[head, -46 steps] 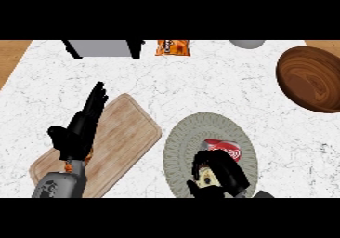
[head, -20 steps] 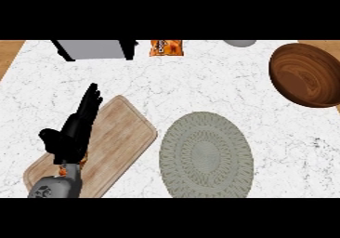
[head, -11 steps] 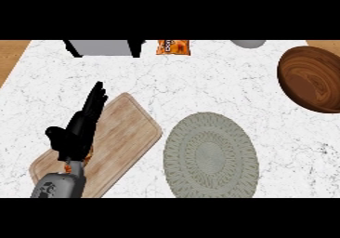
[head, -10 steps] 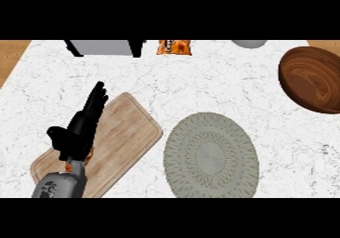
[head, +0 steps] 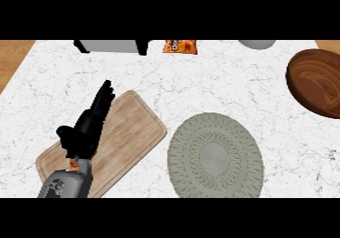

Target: Pick the cupcake from the placemat and place it in the bowl

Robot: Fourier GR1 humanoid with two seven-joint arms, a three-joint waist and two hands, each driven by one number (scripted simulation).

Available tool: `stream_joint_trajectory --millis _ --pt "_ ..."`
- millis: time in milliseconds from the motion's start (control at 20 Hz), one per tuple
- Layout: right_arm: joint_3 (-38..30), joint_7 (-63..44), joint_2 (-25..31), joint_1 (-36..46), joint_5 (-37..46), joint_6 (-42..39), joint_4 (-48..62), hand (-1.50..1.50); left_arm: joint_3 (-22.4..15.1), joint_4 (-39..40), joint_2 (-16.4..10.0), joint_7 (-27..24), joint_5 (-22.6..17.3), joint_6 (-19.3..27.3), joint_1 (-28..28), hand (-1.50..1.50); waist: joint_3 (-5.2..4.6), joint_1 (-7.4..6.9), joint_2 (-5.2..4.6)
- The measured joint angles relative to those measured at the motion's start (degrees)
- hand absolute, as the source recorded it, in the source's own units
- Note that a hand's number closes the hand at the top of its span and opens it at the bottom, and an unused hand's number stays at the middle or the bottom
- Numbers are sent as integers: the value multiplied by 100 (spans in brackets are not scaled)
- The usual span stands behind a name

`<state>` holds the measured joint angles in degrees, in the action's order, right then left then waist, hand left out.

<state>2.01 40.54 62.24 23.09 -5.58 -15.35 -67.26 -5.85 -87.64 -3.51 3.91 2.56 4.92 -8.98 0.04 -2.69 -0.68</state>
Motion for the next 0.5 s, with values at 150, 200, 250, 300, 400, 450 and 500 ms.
stream_joint_trajectory --millis 150,200,250,300,400,450,500 --pt "234 170 -428 571 534 187 782 150 30 -14 -24 51 -23 -43 -64 0 1 -20 -4" --pt "285 271 -537 754 703 239 1081 150 48 76 -20 -3 -17 -46 -87 0 2 -20 -9" --pt "338 357 -662 932 877 328 1372 150 61 122 -6 -12 -12 -33 -134 0 3 -24 -13" --pt "368 488 -735 1094 1035 389 1691 150 60 142 -5 5 3 -32 -175 0 4 -35 -19" --pt "436 745 -951 1351 1348 590 2264 150 44 136 11 5 9 -39 -163 0 6 -36 -21" --pt "453 845 -1003 1522 1472 626 2564 150 49 100 -1 36 -9 -63 -165 0 9 -58 -28" --pt "485 935 -1085 1649 1602 709 2837 150 32 100 9 13 -26 -93 -140 0 9 -81 -36"
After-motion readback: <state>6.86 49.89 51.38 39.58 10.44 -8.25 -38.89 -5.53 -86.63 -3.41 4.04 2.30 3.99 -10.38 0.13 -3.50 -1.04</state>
